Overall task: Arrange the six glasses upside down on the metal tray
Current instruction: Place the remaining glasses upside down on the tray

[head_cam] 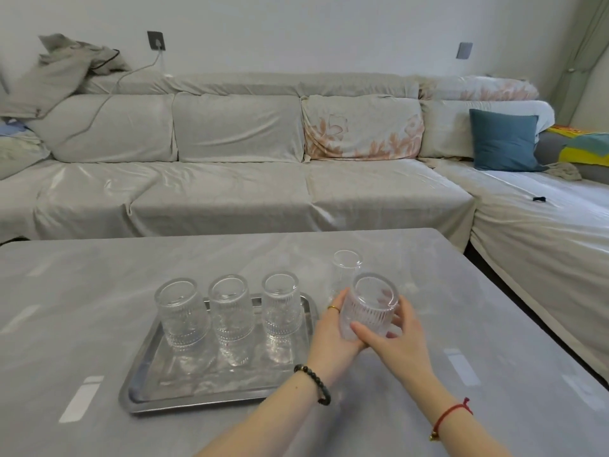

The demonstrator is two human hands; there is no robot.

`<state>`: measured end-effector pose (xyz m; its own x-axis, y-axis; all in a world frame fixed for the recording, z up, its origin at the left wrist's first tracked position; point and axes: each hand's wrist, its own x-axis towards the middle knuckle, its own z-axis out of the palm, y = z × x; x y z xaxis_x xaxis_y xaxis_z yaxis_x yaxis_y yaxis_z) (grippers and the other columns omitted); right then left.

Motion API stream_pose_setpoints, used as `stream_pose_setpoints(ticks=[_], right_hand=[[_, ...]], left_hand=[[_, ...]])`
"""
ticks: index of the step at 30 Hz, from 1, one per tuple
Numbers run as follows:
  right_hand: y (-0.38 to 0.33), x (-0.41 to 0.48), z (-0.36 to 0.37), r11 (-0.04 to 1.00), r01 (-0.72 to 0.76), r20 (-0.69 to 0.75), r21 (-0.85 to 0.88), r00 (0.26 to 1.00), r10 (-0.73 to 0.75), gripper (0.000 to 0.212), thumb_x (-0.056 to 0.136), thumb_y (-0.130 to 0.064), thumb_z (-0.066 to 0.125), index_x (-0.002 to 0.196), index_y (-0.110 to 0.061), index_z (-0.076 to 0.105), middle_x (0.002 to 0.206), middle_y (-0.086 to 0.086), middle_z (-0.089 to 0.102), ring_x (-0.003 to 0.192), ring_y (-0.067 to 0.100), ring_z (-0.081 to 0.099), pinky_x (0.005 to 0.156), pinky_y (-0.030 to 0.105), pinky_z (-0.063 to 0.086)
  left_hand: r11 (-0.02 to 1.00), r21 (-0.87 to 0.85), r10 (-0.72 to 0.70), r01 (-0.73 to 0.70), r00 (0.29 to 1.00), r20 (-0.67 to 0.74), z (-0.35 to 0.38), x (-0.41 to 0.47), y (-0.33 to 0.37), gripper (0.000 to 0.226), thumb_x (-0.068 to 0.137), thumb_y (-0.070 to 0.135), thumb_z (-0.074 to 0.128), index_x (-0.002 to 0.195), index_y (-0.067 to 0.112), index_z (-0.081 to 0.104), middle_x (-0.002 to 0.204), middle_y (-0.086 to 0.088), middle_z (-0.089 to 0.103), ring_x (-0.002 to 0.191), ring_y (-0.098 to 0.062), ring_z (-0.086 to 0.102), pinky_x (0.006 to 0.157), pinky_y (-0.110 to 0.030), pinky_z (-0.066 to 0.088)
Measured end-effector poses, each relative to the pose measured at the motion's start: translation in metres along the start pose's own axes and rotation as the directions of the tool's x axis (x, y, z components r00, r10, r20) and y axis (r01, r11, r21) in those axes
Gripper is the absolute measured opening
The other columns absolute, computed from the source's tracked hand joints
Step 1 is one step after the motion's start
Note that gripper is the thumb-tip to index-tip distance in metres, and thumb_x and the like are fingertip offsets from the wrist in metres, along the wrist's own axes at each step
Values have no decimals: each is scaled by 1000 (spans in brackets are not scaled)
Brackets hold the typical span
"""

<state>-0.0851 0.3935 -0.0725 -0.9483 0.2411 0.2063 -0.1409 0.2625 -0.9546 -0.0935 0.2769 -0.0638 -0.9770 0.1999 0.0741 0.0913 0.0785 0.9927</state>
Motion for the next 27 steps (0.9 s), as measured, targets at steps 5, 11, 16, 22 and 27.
stream_pose_setpoints(ticks=[5, 11, 16, 22, 27], right_hand=[[-39, -15, 59, 993, 37, 105, 108, 993, -48, 70, 56, -21, 84, 115, -36, 48, 105, -20, 57, 101, -4, 54, 74, 19, 51], [-67, -50, 140, 988, 36, 250, 148, 966, -73, 65, 56, -24, 83, 110, -36, 48, 105, -20, 57, 99, -5, 53, 79, 17, 47], [-73, -70, 190, 997, 30, 347, 71, 936, -52, 71, 56, -27, 83, 117, -26, 47, 108, -11, 59, 102, 7, 55, 82, 20, 42], [-60, -78, 227, 1000, -5, 401, -24, 916, 14, 75, 55, -29, 83, 121, -20, 47, 118, -2, 60, 110, 15, 55, 95, 38, 47], [-44, -81, 245, 998, -2, 425, -68, 905, 31, 80, 55, -31, 82, 124, -21, 44, 122, -2, 57, 112, 14, 52, 98, 35, 44]], left_hand=[[996, 17, 92, -90, 987, -135, -67, -27, 19, 69, 66, 2, 76, 116, 33, 39, 96, 30, 51, 78, 30, 50, 59, 5, 39], [990, 135, 64, -28, 962, -266, -152, -70, 9, 69, 62, 14, 81, 118, 35, 46, 106, 28, 62, 97, 16, 54, 77, -3, 44], [973, 220, 13, 69, 936, -352, -204, -94, -12, 79, 56, 25, 82, 125, 31, 42, 110, 22, 58, 100, 10, 54, 78, -4, 44], [959, 250, -31, 132, 928, -370, -234, -103, -36, 69, 55, 20, 82, 111, 35, 46, 104, 21, 61, 93, 18, 55, 73, -1, 43], [940, 293, -57, 176, 926, -374, -245, -105, -53, 59, 57, 23, 79, 97, 45, 42, 100, 26, 58, 87, 24, 53, 68, 3, 40]])
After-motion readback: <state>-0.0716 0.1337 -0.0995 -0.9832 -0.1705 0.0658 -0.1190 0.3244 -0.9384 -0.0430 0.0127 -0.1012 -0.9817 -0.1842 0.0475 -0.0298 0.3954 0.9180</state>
